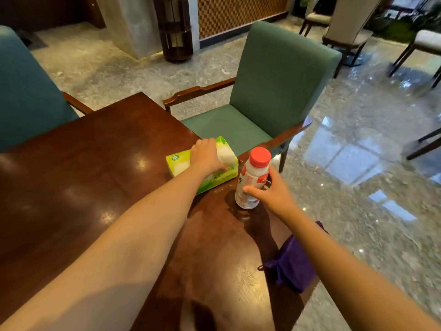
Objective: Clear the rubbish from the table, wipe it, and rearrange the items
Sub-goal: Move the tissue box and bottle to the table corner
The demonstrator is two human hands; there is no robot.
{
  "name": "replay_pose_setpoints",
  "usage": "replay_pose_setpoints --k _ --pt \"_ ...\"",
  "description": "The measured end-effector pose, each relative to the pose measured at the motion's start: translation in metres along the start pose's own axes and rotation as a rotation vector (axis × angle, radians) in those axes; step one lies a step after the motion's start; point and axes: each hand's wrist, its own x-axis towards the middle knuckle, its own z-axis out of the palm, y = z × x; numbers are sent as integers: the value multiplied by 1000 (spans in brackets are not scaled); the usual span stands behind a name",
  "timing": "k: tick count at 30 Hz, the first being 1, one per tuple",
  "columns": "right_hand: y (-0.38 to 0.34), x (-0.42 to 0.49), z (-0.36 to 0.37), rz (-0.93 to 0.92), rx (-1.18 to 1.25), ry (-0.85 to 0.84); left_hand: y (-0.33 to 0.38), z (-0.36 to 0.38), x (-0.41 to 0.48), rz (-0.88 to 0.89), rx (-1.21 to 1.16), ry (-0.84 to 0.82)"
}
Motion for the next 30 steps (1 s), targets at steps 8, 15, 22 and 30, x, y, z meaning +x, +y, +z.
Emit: replay_pose_setpoints --k 8,15,22,30 --pt "-3 -5 0 14 8 -29 -19 -6 -9 112 77 -153" --pt "-1 -8 -6 -11 -147 25 -38 -13 -55 107 91 -194" --pt "-16 -21 -15 126 -394 -75 -49 -46 -111 63 115 -364" --pt "-90 -79 15 316 -803 -428 -95 -101 -205 32 160 -566"
